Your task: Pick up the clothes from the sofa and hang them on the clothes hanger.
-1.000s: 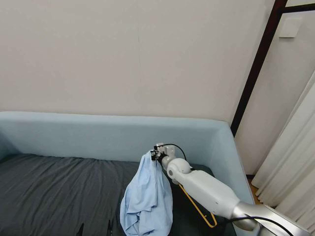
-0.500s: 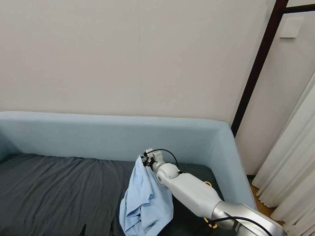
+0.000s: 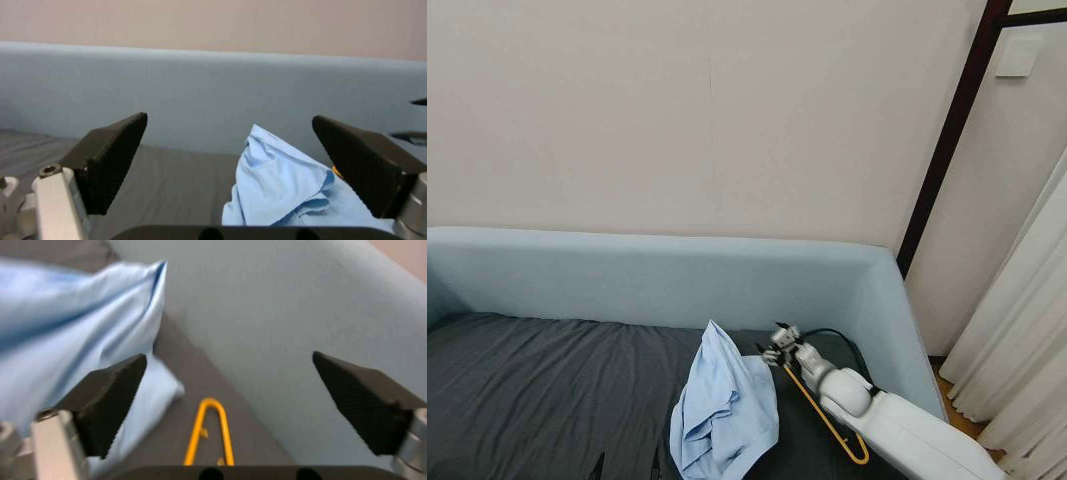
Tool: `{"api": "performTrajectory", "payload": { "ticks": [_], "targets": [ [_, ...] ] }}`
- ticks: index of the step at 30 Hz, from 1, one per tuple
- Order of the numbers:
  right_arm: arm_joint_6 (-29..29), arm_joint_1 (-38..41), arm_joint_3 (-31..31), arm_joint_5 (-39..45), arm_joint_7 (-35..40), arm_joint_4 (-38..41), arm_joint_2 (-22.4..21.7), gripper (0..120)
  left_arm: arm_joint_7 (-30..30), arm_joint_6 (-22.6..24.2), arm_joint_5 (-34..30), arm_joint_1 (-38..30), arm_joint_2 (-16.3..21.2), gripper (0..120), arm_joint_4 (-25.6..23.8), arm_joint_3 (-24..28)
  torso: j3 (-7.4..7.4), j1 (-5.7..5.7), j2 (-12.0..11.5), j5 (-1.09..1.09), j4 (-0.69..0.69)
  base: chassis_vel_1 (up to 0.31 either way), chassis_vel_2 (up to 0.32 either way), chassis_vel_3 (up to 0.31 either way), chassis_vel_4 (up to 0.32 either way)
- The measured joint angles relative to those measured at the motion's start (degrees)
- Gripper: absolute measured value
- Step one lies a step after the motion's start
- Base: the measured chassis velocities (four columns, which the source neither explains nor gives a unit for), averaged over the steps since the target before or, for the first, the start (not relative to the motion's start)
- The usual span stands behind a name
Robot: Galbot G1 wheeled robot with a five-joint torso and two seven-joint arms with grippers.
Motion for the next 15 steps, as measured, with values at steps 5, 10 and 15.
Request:
{"api": "performTrajectory", "payload": {
  "ticks": [5, 10, 15],
  "targets": [
    [7.25, -11.34, 8.37, -11.20, -1.09, 1.16, -2.78, 100, 0.02, 0.09, -0.20, -0.02, 0.73, 98, 0.47, -0.04, 0.00, 0.00, 0.00, -0.02, 0.04, 0.000, 0.000, 0.000, 0.000],
    [13.15, -22.09, 16.18, -20.44, -2.29, -0.01, -2.22, 100, 0.02, 0.37, -0.29, -0.05, 1.37, 98, 0.53, -0.11, 0.00, -0.01, 0.01, -0.05, 0.01, 0.000, 0.000, 0.000, 0.000],
    [15.74, -25.07, 17.79, -23.47, -2.60, -0.97, -1.03, 100, 0.01, 0.44, -0.30, -0.07, 1.45, 98, 0.56, -0.08, 0.00, -0.01, 0.00, 0.02, 0.00, 0.000, 0.000, 0.000, 0.000]
  ]
}}
